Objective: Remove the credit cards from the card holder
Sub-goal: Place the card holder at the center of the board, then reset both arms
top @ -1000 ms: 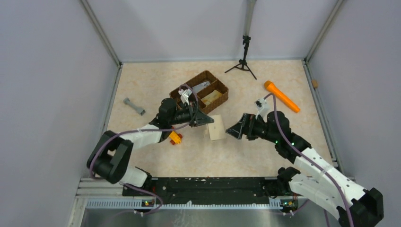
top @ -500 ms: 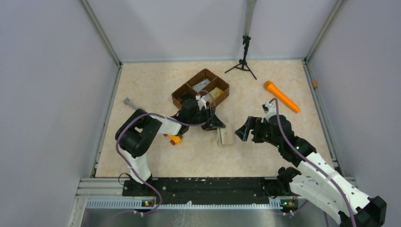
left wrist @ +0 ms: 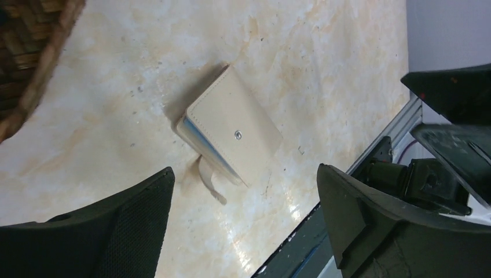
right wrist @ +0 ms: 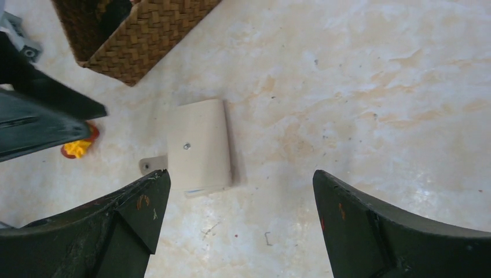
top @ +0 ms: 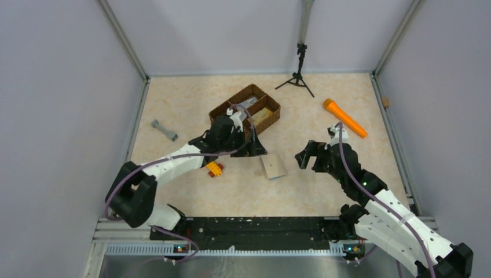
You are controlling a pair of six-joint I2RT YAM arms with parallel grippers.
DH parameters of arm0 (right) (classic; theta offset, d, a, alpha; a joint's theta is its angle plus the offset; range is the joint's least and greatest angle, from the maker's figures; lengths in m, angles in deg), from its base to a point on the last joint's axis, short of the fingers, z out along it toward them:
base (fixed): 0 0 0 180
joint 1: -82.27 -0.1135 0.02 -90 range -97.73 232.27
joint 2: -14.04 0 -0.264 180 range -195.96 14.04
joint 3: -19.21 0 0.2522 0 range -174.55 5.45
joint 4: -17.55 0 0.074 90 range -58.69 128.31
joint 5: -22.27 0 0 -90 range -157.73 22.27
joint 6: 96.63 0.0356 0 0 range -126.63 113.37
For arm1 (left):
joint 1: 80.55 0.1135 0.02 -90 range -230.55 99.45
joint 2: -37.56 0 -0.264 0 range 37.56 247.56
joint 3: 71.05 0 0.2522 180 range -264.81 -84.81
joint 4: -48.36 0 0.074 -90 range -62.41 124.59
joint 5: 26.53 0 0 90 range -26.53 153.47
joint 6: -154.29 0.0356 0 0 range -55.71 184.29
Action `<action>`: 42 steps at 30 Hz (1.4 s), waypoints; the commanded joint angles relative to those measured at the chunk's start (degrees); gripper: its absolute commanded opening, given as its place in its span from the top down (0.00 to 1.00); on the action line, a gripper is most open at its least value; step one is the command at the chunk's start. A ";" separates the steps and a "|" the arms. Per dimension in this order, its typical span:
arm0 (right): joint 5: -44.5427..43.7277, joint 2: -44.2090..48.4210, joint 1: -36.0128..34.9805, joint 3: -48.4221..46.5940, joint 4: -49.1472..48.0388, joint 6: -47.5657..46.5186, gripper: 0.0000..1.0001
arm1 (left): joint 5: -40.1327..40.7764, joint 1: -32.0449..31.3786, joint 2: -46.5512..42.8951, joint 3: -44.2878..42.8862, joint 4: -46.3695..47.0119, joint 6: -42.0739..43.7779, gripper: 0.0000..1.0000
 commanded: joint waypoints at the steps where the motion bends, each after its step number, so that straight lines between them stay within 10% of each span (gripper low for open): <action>1: -6.73 2.20 -0.04 1.00 -5.32 -4.34 0.05 | 7.80 -0.12 -11.02 -2.24 -11.87 6.75 0.02; 8: -17.96 9.46 0.03 5.83 -14.81 -11.77 0.05 | 37.83 2.39 -24.71 -1.10 -20.86 11.66 0.01; 15: -27.22 10.76 0.36 12.69 -34.28 -23.40 0.07 | 57.61 5.45 -32.32 9.49 -3.52 23.01 0.01; 20: -13.11 6.89 12.86 13.55 -37.84 -28.67 0.04 | 51.94 14.80 -31.47 14.67 6.23 29.61 0.01; 26: -16.49 -2.18 16.68 15.11 -43.35 -28.44 0.03 | 50.95 21.57 -30.93 25.73 23.93 38.78 0.01; 33: -17.63 -15.14 16.74 28.17 -81.05 -39.04 0.06 | 41.76 33.45 -22.57 32.80 40.43 34.10 0.02; 42: -15.52 -34.54 22.43 28.26 -98.27 -37.00 0.07 | 34.94 36.32 -12.55 33.55 53.95 35.33 0.08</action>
